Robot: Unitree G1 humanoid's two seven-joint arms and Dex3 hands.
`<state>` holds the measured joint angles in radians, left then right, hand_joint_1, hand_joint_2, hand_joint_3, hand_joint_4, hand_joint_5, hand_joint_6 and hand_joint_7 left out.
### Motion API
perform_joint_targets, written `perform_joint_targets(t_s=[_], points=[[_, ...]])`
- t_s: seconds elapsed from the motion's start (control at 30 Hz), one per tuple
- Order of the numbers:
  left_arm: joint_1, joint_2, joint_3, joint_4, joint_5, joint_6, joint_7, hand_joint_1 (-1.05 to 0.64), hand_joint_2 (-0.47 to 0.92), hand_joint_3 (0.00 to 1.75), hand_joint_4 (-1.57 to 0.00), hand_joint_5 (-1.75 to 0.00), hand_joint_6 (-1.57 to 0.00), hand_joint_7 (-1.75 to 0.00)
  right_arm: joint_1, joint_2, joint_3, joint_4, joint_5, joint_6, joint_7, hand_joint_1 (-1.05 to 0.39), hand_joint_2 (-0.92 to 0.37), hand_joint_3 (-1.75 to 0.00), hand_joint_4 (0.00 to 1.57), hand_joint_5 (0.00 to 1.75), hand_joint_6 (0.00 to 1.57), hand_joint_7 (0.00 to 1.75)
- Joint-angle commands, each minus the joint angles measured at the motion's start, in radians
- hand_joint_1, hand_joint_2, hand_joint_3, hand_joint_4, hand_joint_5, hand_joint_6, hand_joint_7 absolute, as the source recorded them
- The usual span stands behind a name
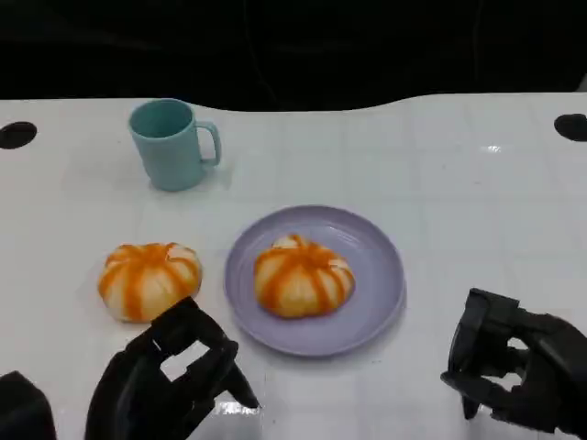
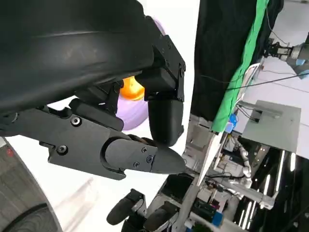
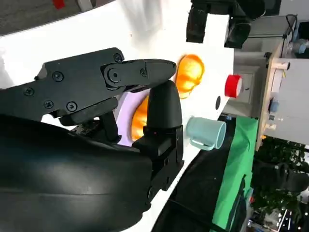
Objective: Grasp the bread from the table and place it into the plate.
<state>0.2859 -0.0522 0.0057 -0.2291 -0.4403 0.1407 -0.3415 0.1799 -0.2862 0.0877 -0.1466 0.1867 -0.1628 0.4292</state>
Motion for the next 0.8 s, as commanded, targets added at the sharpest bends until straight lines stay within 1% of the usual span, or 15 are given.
perform_joint_targets(t_s=[0.03,0.23,0.67,0.8], points=[[-0.005,0.018,0.008,0.006,0.0,-0.019,-0.012,-0.6,0.92,0.2,-0.7,-1.75,-0.57,-1.58,-0.021,0.008,-0.014,0.033,-0.006,-0.03,0.009,-0.4,-0.92,-0.25,0.79,1.75,0.59,1.75],[-0.005,0.023,0.009,0.006,-0.008,-0.018,-0.014,-0.6,0.92,0.2,-0.7,-1.75,-0.57,-1.58,-0.043,0.013,-0.012,0.065,-0.005,-0.026,0.028,-0.42,-0.92,-0.25,0.79,1.75,0.59,1.75],[-0.002,0.028,0.008,0.01,-0.006,-0.024,-0.015,-0.6,0.92,0.22,-0.7,-1.75,-0.55,-1.61,-0.054,0.018,-0.011,0.08,-0.016,-0.012,0.032,-0.41,-0.92,-0.25,0.81,1.75,0.6,1.75],[-0.002,0.028,0.009,0.009,-0.011,-0.022,-0.016,-0.57,0.92,0.22,-0.7,-1.75,-0.54,-1.6,-0.055,0.016,-0.011,0.076,-0.019,-0.008,0.031,-0.41,-0.92,-0.26,0.82,1.75,0.61,1.75]])
